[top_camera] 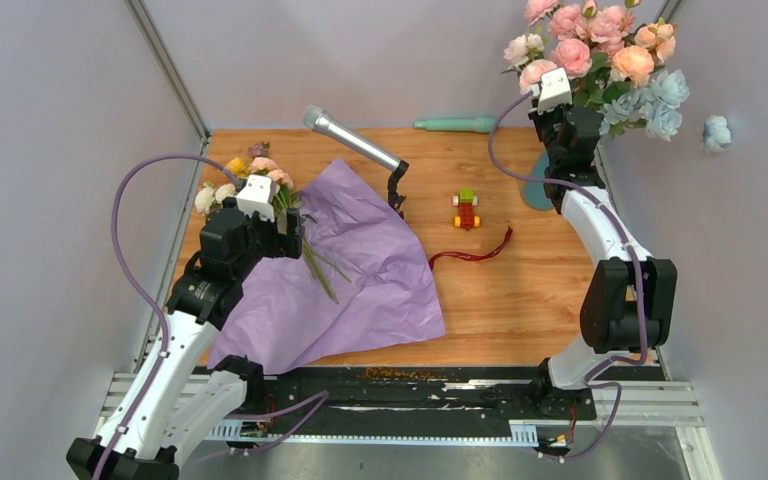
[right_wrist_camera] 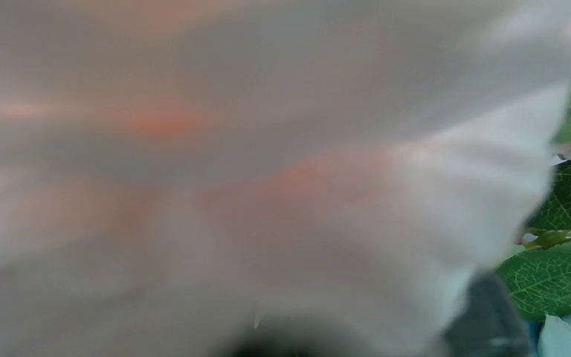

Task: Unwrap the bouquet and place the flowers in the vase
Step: Insert the fake flower into the vase.

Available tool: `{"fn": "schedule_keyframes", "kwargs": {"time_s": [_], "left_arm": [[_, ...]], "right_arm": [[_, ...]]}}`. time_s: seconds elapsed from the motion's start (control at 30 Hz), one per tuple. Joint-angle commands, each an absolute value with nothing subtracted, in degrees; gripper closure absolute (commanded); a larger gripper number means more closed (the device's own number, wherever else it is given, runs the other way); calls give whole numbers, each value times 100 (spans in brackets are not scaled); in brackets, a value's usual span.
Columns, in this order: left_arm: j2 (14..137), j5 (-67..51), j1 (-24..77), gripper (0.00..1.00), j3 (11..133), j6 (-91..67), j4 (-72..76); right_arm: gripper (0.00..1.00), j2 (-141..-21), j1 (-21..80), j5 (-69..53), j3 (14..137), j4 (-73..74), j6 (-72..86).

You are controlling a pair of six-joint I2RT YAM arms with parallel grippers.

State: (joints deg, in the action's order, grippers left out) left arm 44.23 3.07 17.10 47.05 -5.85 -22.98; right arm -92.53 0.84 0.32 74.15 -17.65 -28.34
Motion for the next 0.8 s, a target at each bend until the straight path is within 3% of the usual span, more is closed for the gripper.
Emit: {"fn": "schedule_keyframes", "kwargs": {"time_s": [0.0,0.07,0.3,0.47,0.77], "left_arm": [[4429,264,1679,0,4702,-598,-2215],[4424,264,1674,0,4702,-602,-2219],[4420,261,1674,0,4708,-598,-2230],[4425,229,1679,0,4707,-598,-2232],[4436,229,1680,0,4703,-598,-2264]], "right_arm": [[80,-9305,62,-9,7444,-1490,-2724],[73,-9294,62,-2,7477,-1434,-2678],[66,-9263,56,-8,7513,-1283,-2596],[53,-9228,62,-35,7514,-1242,-2521],[40,-8882,62,-174,7361,-1329,-2215]]}}
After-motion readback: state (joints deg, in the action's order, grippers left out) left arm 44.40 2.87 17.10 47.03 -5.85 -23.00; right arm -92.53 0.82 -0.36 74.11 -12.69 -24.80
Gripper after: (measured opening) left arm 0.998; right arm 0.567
